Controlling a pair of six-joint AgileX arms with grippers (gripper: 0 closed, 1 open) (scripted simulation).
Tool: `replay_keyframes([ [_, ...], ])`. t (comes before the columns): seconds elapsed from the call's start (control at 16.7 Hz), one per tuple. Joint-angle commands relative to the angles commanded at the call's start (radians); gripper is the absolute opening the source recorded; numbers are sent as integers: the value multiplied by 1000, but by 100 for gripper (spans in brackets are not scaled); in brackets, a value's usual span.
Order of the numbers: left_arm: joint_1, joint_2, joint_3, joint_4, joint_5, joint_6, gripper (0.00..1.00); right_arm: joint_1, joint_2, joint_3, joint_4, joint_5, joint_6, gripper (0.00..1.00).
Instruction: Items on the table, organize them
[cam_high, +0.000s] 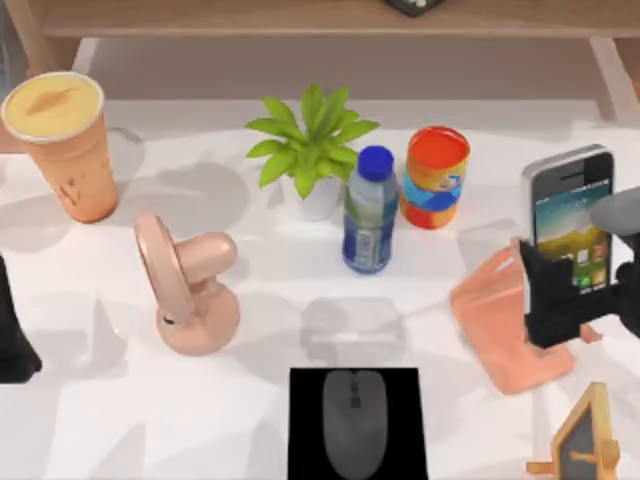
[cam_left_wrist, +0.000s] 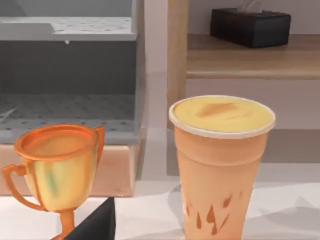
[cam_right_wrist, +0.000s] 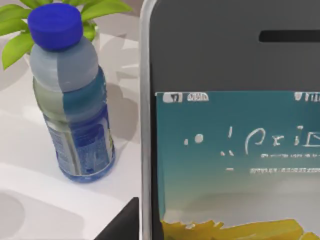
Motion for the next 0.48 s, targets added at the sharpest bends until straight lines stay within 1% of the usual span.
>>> replay_keyframes([
  [0.06, 0, 0, 0, 0, 0, 0, 100, 0, 0, 0, 0, 0, 0, 98],
  [0.12, 0, 0, 0, 0, 0, 0, 100, 0, 0, 0, 0, 0, 0, 100],
  [0.48, 0, 0, 0, 0, 0, 0, 100, 0, 0, 0, 0, 0, 0, 100],
])
